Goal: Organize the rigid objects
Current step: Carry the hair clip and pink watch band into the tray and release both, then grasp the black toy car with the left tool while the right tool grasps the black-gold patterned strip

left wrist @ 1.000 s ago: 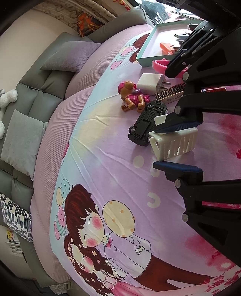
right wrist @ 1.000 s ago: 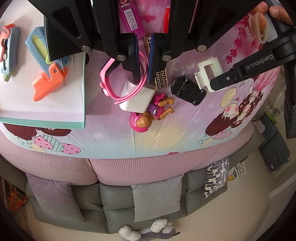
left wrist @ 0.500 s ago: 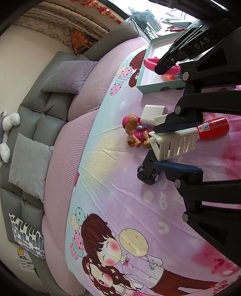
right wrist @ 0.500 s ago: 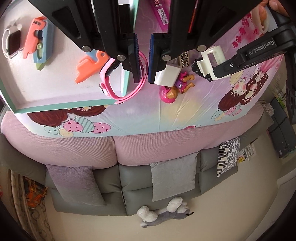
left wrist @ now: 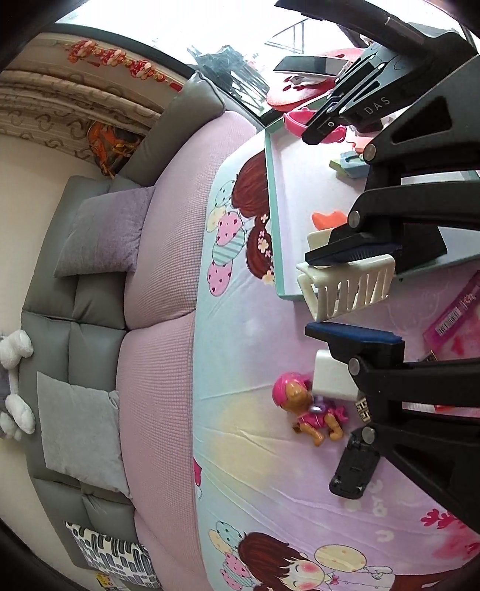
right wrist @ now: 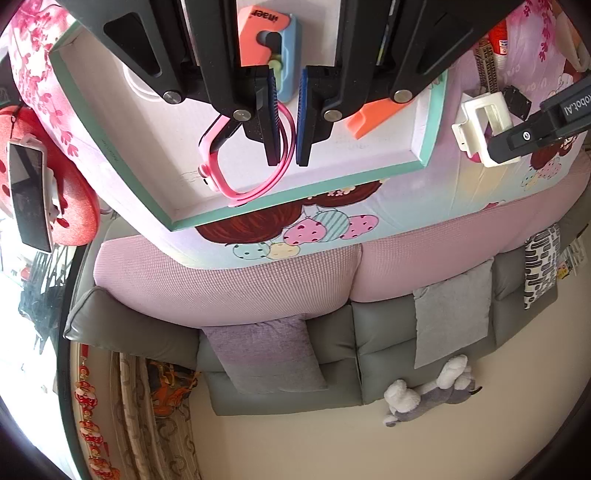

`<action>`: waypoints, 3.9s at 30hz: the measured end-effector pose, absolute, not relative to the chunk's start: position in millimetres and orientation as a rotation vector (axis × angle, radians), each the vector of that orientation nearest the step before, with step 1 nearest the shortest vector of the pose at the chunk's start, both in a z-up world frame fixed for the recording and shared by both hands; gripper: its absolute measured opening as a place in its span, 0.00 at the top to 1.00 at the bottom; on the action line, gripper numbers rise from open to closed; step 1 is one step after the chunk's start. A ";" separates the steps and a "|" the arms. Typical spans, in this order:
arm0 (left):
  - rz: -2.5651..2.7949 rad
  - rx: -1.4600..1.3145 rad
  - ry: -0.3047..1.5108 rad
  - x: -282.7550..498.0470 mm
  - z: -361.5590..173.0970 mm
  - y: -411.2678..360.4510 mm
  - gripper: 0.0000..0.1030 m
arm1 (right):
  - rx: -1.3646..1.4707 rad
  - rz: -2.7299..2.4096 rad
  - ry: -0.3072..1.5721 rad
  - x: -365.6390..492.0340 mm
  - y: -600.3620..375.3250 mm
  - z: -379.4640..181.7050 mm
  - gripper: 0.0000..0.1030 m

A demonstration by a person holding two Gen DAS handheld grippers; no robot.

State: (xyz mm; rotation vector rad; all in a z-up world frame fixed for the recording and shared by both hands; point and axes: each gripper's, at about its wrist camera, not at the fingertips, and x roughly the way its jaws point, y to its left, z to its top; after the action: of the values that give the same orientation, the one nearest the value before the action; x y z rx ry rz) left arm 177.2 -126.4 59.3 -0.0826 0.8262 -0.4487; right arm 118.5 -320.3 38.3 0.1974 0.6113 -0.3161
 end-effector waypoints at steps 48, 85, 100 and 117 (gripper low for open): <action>-0.553 -0.060 0.923 196.9 27.9 -211.0 0.22 | 0.233 -0.471 0.667 113.6 -355.8 24.5 0.36; -0.291 -0.266 0.841 208.5 35.0 -69.0 0.04 | 0.207 -0.291 0.563 132.0 -293.8 41.0 0.00; -0.079 -0.363 0.842 194.0 27.0 29.4 0.04 | 0.248 0.050 0.653 158.0 -212.0 29.7 0.00; -0.033 -0.292 0.974 200.5 -0.8 39.7 0.04 | 0.064 0.218 0.867 174.9 -133.4 -10.3 0.36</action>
State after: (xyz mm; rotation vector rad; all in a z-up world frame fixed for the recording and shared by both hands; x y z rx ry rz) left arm 200.5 39.7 -0.8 -0.2923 0.9736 -0.0327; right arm 174.9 -133.4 -10.3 0.0636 0.8667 0.2183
